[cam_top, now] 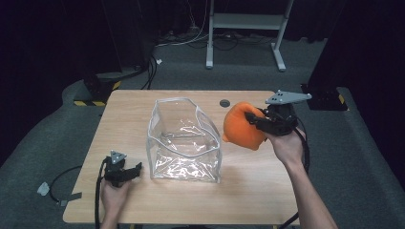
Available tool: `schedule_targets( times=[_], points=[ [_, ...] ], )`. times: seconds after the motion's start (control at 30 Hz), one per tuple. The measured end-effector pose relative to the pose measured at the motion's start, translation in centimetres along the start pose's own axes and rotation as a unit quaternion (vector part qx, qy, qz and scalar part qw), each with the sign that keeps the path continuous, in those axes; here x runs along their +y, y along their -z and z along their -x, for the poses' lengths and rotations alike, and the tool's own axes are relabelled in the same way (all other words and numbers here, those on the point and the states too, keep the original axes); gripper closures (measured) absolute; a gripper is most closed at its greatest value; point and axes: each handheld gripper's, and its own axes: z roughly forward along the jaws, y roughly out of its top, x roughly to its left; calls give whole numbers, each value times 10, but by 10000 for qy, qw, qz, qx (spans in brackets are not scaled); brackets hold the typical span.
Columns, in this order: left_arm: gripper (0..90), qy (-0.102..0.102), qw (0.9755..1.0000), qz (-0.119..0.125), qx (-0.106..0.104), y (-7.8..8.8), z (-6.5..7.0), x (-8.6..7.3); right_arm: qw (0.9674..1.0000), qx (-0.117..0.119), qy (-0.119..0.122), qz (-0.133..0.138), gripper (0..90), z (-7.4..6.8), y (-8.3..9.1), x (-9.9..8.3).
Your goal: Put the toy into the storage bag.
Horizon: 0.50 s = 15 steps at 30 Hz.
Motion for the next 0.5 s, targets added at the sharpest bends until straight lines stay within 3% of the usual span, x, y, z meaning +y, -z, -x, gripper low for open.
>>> schedule_targets(
  times=[0.5],
  points=[
    [221, 0, 10000, 0, 2, 0, 0, 0, 9995, 183, 145, 223, 698, -13, 10, 26]
  ],
)
